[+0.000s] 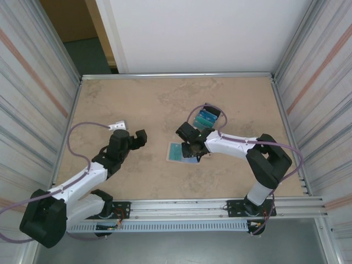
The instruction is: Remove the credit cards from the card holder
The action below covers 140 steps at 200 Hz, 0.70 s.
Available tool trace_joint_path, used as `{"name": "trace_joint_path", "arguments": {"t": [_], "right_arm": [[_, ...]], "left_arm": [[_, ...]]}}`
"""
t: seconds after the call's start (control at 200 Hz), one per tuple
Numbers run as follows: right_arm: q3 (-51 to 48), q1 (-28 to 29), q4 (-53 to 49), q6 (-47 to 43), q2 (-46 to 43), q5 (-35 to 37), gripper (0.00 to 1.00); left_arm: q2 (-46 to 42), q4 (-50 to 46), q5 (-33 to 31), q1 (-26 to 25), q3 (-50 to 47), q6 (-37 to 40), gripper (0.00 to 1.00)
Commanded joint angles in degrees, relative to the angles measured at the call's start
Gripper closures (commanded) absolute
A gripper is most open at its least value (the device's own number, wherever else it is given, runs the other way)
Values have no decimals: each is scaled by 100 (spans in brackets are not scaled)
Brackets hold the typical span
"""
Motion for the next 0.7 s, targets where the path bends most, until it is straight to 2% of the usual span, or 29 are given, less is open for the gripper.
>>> {"name": "trace_joint_path", "arguments": {"t": [0.0,0.266,0.571,0.697], "right_arm": [[-139,-79,135,245,-245,-246,60],[-313,-121,235,354,-241,-366,61],[-478,-261,213,202,-258,-158,79],[-493,-392,223,31,-254,-132,82]], "left_arm": [[141,-24,125,-96,256,175,1],[487,97,93,-446,411,287,1],[822,134,-179,-987,620,686,1],[933,124,-287,-1090,683,718,1]]}}
